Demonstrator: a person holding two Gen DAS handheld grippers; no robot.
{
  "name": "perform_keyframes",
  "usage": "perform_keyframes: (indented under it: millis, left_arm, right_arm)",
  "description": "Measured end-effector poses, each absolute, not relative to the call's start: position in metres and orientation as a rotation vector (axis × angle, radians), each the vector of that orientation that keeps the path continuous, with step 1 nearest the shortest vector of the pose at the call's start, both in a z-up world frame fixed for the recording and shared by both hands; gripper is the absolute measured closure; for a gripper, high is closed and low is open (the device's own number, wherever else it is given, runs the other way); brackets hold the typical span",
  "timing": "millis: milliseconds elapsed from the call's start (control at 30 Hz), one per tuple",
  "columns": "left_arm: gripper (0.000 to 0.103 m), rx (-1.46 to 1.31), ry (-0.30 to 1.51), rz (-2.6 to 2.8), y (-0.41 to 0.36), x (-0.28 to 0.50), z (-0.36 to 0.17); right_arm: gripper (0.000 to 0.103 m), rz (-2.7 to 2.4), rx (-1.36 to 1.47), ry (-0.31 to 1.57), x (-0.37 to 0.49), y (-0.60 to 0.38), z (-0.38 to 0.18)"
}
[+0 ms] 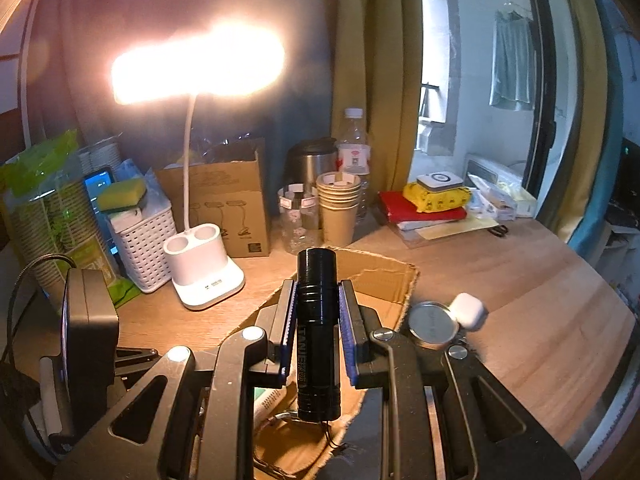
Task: Organize rigid objects
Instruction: 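Lower the flashlight into the box with the right gripper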
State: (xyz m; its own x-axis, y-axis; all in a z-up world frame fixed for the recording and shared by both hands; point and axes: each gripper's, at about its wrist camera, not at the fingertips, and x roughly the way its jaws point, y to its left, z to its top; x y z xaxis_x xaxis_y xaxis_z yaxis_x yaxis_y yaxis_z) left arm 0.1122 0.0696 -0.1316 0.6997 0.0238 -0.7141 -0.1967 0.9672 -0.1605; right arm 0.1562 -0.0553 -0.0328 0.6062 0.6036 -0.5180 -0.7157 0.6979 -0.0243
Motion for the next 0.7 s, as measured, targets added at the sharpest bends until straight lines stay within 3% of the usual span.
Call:
perform_keyframes:
  millis: [700]
  left_arm:
    - [0.093, -0.235, 0.788, 0.123, 0.070, 0.113, -0.132]
  right_arm:
    - [0.081, 0.803, -0.256, 0.623, 0.182, -0.030, -0.075]
